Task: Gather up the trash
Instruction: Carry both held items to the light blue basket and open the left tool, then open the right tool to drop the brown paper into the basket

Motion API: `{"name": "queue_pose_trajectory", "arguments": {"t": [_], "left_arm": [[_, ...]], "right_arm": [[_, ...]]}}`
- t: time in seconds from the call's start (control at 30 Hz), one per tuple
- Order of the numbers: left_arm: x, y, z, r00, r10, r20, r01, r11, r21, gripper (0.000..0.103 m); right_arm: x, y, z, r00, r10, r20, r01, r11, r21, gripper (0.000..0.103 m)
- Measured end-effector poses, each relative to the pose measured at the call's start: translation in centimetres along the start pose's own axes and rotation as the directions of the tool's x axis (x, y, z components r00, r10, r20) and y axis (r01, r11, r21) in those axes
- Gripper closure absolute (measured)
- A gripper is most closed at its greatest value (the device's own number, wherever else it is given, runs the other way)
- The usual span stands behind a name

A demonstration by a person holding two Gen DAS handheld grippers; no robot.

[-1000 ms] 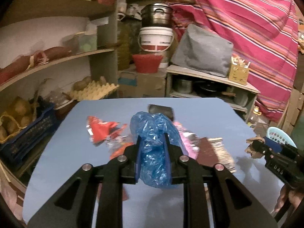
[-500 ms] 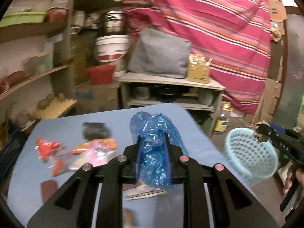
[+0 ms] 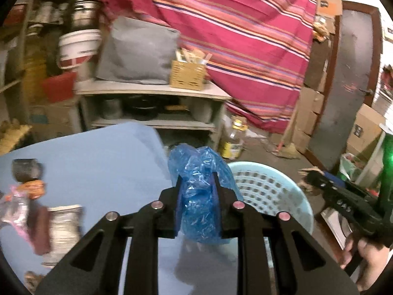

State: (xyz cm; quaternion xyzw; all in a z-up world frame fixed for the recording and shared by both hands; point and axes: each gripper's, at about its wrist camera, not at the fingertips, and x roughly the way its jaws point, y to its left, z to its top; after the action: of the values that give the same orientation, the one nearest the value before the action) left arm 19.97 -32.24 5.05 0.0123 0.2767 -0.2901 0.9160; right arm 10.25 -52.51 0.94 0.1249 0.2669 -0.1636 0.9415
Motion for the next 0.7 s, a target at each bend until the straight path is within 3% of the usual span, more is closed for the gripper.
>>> {"name": "queue_pose_trajectory", "arguments": {"t": [0.3,0.33,0.4,0.43,0.47,0.6,0.7], "left_arm": [[6.3,-4.5,-0.4,0.997,-0.025,-0.072,0.031,0.997,0.078,0.081],[6.8,-4.6,-0.5,0.996,-0.025,-0.08,0.032,0.996,0.08,0.078],[7.6,-4.6,-0.6,0.995,-0.019,-0.097,0.026,0.997,0.074,0.054],[7.7,-4.5,-0.7,0.996,-0.009,-0.089,0.015,0.998,0.066,0.033],[7.6,-4.3,-0.7,0.997,-0.001,-0.079,0.005,0.998,0.059,0.027],[7.3,-3.4,-0.8,0.996,0.015,-0.093,-0.013,1.0,0.027,0.027],[5.9,-2.3,-0.7,0.996,0.039,-0.074,-0.038,0.999,0.016,0.02]], "right_arm": [[1.4,-1.1,0.2,1.0,-0.008,-0.017,0.008,0.999,0.032,0.065],[1.5,-1.2,0.2,1.0,-0.008,-0.022,0.009,0.999,0.036,0.065],[1.8,-1.3,0.1,1.0,-0.008,-0.029,0.01,0.999,0.041,0.065],[1.9,-1.4,0.1,0.999,-0.007,-0.032,0.009,0.999,0.043,0.065],[2.0,-1.5,0.1,0.999,-0.006,-0.036,0.007,0.999,0.044,0.065],[2.4,-1.1,0.1,0.999,0.001,-0.048,0.001,0.999,0.042,0.065],[3.0,-0.4,-0.1,0.998,0.012,-0.061,-0.011,1.0,0.029,0.065]]}}
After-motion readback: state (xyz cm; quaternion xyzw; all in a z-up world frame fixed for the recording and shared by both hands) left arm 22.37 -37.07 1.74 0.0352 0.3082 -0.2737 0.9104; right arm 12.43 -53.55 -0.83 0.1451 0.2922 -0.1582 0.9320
